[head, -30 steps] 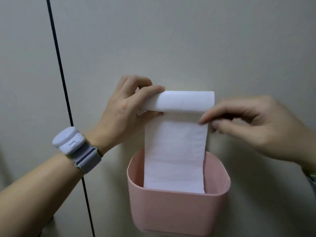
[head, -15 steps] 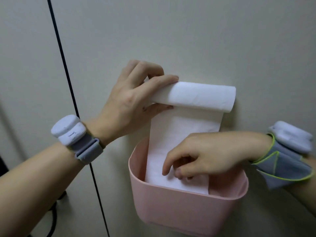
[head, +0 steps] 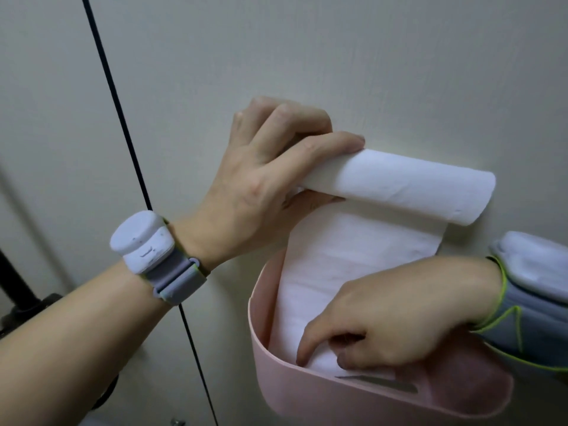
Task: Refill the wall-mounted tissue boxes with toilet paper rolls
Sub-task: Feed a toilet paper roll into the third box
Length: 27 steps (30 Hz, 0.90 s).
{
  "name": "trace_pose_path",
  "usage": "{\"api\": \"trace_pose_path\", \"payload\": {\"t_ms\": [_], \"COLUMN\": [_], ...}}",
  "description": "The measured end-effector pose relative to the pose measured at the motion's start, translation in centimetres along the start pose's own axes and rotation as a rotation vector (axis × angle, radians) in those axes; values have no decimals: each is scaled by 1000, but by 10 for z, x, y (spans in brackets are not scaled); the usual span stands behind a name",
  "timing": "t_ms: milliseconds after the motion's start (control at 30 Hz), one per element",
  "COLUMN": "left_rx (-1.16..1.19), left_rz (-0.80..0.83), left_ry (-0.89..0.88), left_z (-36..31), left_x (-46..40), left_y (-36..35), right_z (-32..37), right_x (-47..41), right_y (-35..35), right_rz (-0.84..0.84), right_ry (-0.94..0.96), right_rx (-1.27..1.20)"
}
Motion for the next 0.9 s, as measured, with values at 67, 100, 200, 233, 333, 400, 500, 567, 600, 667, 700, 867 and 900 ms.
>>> {"api": "trace_pose_path", "payload": {"t_ms": [67,100,200,233,333,400,500,567,600,667,700,867,900], "left_rx": [24,34,52,55,54,46,33,26,25,22,21,6,1], "left_rz": [-2,-3,-14,-16,-22,-28,-39,-48,-50,-50,-48,-16,-10], "left_ry": [17,20,30,37,50,47,40,39,40,38,38,34,33], "left_z": [2,2,2,1,-2,-4,-5,-6,-6,-6,-6,-4,-4], "left_x": [0,-1,0,1,7,9,9,8,8,8,8,10,10], "left_y": [0,0,0,0,-2,-4,-5,-4,-4,-5,-5,-6,-6], "right_z": [-5,-7,-10,-10,-10,-8,-2,0,1,0,0,1,1], "right_x": [-1,0,1,1,1,2,2,-1,-3,-7,-9,-11,-9], "right_y": [-4,-6,-9,-10,-11,-10,-2,0,-1,-8,-10,-10,-8], "right_rz": [34,46,64,66,84,99,76,69,87,141,157,171,161], "right_ry": [-41,-59,-89,-94,-113,-112,-79,-66,-74,-96,-100,-90,-91], "right_rx": [23,28,7,2,20,33,5,18,45,90,93,70,68]}}
Point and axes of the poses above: each hand's wrist, its own x-axis away from the middle knuckle, its own y-axis out of the back of the hand, z = x × y, the point moved 9 cm from there along -x, towards the middle knuckle, and after that the axes turned 10 degrees about y, right-handed, at the moved point
